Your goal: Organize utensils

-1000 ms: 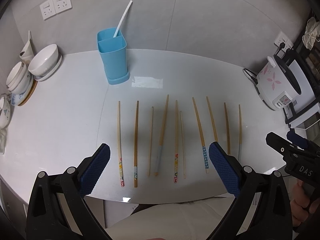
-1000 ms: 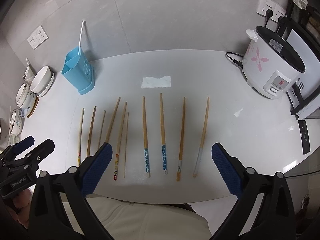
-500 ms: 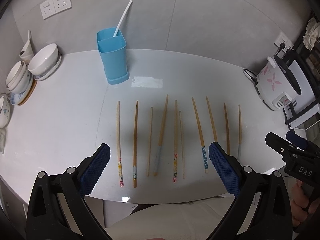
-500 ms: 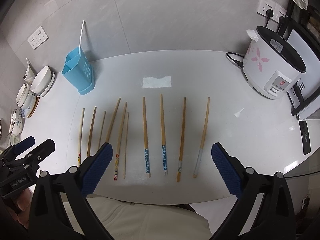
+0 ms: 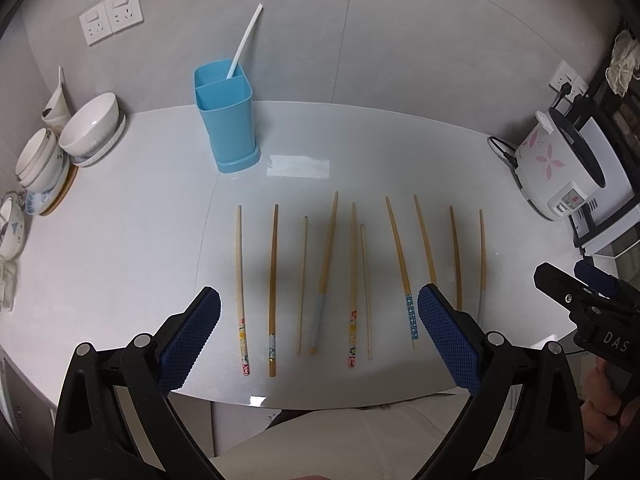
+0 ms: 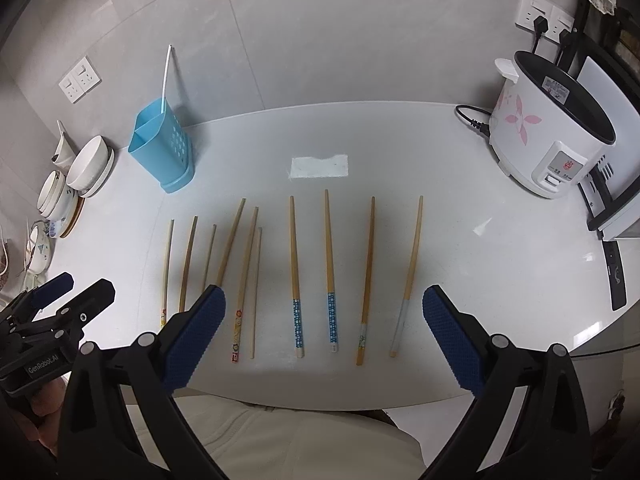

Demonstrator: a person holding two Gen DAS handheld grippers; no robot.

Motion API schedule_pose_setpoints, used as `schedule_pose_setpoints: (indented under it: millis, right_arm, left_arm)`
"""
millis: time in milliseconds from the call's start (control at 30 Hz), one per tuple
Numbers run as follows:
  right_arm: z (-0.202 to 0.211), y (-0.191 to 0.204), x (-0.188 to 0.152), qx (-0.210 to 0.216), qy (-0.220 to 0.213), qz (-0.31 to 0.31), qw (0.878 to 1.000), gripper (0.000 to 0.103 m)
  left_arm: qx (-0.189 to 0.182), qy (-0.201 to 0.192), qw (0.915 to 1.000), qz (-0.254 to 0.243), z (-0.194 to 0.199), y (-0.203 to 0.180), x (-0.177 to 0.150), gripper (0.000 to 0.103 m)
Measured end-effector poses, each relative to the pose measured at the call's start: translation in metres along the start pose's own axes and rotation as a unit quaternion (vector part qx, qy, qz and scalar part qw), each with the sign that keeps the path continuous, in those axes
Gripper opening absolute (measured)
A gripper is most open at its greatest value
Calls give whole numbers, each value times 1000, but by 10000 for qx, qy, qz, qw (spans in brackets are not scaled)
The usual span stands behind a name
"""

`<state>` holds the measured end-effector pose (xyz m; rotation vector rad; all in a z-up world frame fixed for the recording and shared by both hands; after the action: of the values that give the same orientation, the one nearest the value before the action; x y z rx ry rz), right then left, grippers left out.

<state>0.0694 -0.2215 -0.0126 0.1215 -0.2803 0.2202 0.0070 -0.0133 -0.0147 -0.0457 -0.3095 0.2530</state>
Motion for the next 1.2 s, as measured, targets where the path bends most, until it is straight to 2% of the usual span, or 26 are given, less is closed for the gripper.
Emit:
schedule_pose_setpoints:
  millis: [900,1200]
  right_arm:
    - [0,-6,3,-4,-24,-1,10000,94]
    - [-3,-8,8,24,-1,17,10000,94]
  left_arm:
    - [35,-36,10000,-9,3,-1,4,97]
    - [-65,19,10000,-2,0,1,10,97]
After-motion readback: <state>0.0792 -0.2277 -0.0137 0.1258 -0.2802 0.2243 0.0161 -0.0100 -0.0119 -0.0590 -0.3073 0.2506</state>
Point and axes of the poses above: each gripper's, at about its wrist camera, not at the fingertips, and z roughly against the way its jaws point, y to its left, x to its top, the point moved 2 cm from there along -z, roughly the way its jaws point, and after that the axes turned 10 degrees about y, right-handed, at the moved point
